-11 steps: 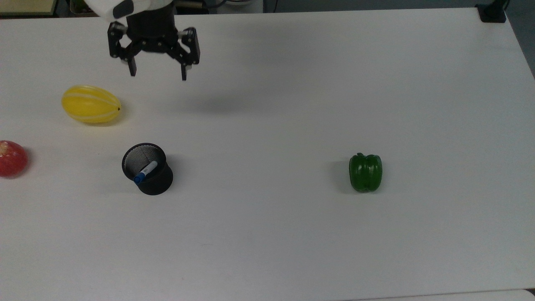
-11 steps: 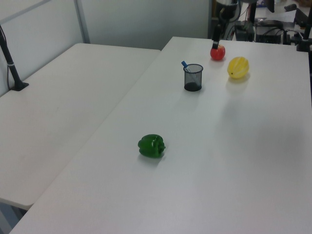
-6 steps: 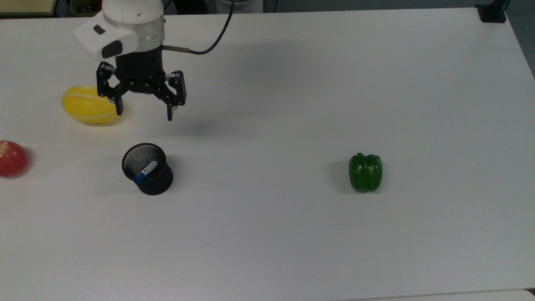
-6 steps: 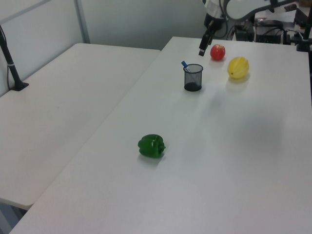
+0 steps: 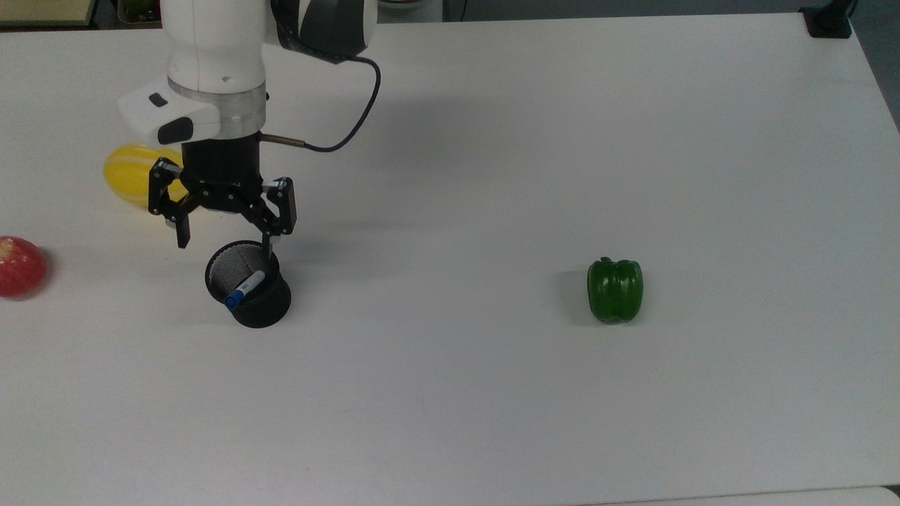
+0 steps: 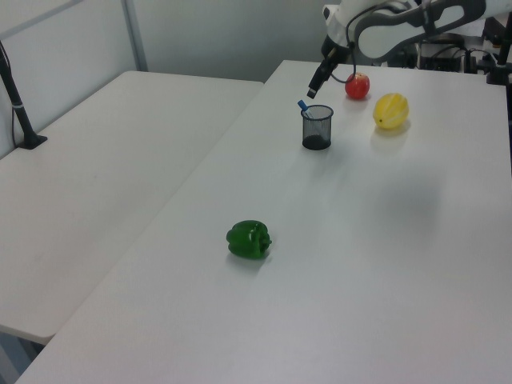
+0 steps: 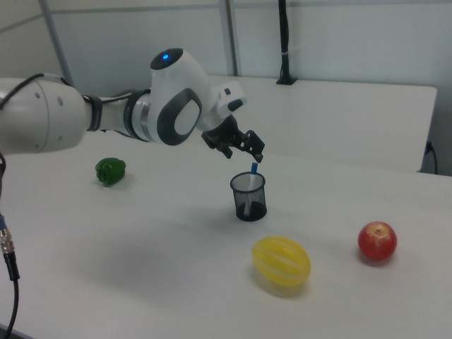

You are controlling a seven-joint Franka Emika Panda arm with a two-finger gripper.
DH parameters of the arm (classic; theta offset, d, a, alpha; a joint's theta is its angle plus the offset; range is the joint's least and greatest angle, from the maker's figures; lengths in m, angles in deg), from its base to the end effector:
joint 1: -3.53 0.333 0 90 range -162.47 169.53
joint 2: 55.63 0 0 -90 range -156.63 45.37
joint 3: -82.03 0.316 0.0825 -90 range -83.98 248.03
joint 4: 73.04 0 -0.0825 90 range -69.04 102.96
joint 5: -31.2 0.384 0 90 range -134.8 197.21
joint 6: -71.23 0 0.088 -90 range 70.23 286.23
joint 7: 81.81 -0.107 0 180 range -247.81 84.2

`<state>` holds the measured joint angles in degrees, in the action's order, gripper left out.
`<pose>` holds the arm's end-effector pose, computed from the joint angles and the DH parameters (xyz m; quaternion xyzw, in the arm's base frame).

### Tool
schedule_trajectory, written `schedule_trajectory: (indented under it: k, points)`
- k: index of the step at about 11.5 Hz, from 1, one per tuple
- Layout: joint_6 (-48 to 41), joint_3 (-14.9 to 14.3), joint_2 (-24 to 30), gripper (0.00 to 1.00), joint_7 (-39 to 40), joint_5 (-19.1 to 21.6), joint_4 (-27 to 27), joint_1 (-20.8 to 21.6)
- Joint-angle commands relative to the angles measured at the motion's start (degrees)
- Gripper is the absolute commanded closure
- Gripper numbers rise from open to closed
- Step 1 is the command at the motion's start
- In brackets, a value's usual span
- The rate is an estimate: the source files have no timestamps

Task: Take marker pen
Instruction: 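Lower the gripper over the marker and close on its cap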

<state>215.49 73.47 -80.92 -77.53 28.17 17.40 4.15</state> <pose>0.7146 -0.0819 0.4419 0.9675 0.0008 0.2414 0.0755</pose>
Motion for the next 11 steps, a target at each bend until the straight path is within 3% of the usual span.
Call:
schedule_trajectory:
  k: [1, 4, 8, 11]
  points:
    - [7.5, -0.3, -4.3, 0.0, -3.0, 1.1, -2.3, 0.2]
    - [10.9, -0.3, -6.0, 0.0, -3.7, 1.0, -2.1, 0.3]
    - [13.9, -0.3, -7.4, 0.17, -3.7, 0.3, -1.9, 0.3]
    - [14.8, -0.3, -8.4, 0.36, -3.6, 0.2, -1.9, 0.3]
